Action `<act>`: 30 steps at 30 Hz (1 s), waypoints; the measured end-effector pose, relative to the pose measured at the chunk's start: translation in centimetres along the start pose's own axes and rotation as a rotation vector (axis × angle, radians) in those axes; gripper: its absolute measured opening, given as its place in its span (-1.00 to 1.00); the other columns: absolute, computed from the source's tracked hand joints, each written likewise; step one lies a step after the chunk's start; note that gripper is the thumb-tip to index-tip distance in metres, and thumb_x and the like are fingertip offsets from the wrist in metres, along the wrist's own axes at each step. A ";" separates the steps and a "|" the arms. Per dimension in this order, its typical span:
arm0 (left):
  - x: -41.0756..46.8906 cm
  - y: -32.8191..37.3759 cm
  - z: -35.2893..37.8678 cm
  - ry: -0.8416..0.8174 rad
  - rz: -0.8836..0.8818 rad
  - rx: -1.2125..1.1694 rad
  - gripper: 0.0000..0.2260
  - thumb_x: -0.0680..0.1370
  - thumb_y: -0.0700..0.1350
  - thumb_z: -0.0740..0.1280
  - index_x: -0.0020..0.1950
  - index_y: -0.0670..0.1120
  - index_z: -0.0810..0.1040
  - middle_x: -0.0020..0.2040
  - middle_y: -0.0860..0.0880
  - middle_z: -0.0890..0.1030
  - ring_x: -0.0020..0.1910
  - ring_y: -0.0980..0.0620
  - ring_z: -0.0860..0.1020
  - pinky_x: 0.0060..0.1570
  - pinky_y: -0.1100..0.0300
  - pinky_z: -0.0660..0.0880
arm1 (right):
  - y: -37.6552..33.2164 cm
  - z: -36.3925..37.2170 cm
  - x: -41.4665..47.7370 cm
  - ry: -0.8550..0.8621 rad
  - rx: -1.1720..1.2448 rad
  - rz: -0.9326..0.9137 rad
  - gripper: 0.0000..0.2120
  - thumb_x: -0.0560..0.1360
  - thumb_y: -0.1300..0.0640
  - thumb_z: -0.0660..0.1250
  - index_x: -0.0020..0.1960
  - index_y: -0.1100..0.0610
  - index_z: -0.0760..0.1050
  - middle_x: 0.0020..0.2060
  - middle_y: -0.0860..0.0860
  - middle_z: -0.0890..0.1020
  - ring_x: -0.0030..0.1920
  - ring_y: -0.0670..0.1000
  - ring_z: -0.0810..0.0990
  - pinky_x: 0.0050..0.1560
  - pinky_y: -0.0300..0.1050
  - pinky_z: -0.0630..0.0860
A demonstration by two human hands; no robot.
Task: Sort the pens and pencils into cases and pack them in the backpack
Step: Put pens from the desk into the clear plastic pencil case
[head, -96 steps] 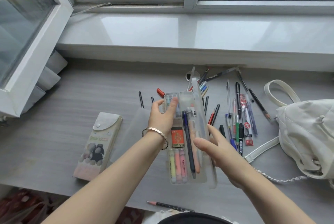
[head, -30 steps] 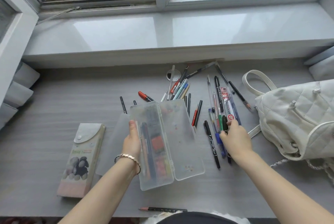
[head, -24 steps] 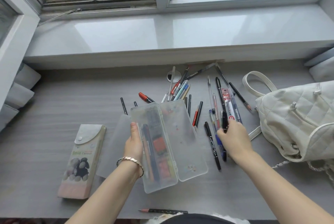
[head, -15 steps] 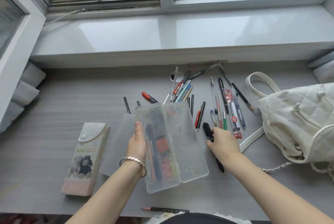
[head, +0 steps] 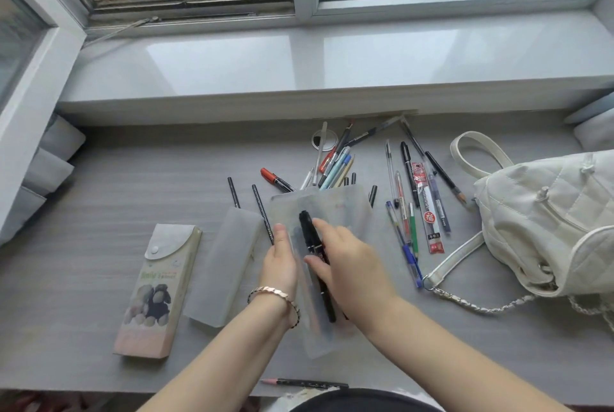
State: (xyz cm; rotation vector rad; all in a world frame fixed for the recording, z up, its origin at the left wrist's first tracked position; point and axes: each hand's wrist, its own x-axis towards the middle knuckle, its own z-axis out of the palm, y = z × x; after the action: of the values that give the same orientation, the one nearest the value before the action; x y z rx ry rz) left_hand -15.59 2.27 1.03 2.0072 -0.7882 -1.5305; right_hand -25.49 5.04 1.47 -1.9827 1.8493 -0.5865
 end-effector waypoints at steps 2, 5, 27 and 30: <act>0.1 0.0 0.3 0.011 -0.058 -0.051 -0.40 0.55 0.27 -0.05 0.39 -0.10 0.36 0.36 -0.12 0.43 0.33 -0.11 0.40 0.36 -0.04 0.31 | 0.4 0.9 -0.6 0.129 -0.035 -0.119 -0.57 0.28 0.13 0.46 0.11 0.24 0.51 -0.24 0.08 0.59 -0.24 0.08 0.59 -0.29 -0.15 0.55; 0.1 0.3 0.3 0.041 -0.103 -0.073 -0.38 0.54 0.29 -0.05 0.37 -0.12 0.37 0.35 -0.13 0.45 0.32 -0.13 0.41 0.36 -0.05 0.31 | 1.2 0.2 -0.6 0.256 0.030 -0.240 -0.76 0.42 0.11 0.28 -0.01 0.23 0.55 -0.17 0.11 0.58 -0.10 0.06 0.45 -0.11 -0.14 0.45; 1.0 0.1 -1.0 0.080 -0.022 0.095 -0.40 0.57 0.22 -0.05 0.41 -0.18 0.29 0.41 -0.13 0.35 0.40 -0.12 0.30 0.35 0.06 0.21 | 3.6 -7.0 -0.1 -0.230 0.918 0.388 -0.61 0.38 0.52 0.27 0.02 0.08 0.54 -0.29 0.06 0.58 -0.28 -0.01 0.63 -0.21 -0.25 0.60; 0.8 0.1 -0.9 0.078 -0.037 0.095 -0.39 0.56 0.24 -0.05 0.39 -0.18 0.32 0.38 -0.16 0.38 0.36 -0.15 0.34 0.34 0.02 0.25 | 0.8 -7.9 -0.2 -0.345 0.969 0.286 -0.86 0.50 0.29 0.27 -0.10 0.06 0.50 -0.43 0.01 0.54 -0.42 -0.08 0.59 -0.45 -0.32 0.49</act>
State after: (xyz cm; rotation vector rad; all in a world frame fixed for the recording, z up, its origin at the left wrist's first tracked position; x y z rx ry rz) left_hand -14.61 1.65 0.76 2.1477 -0.8098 -1.4504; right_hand -30.34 5.29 7.72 -1.0706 1.2285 -0.7850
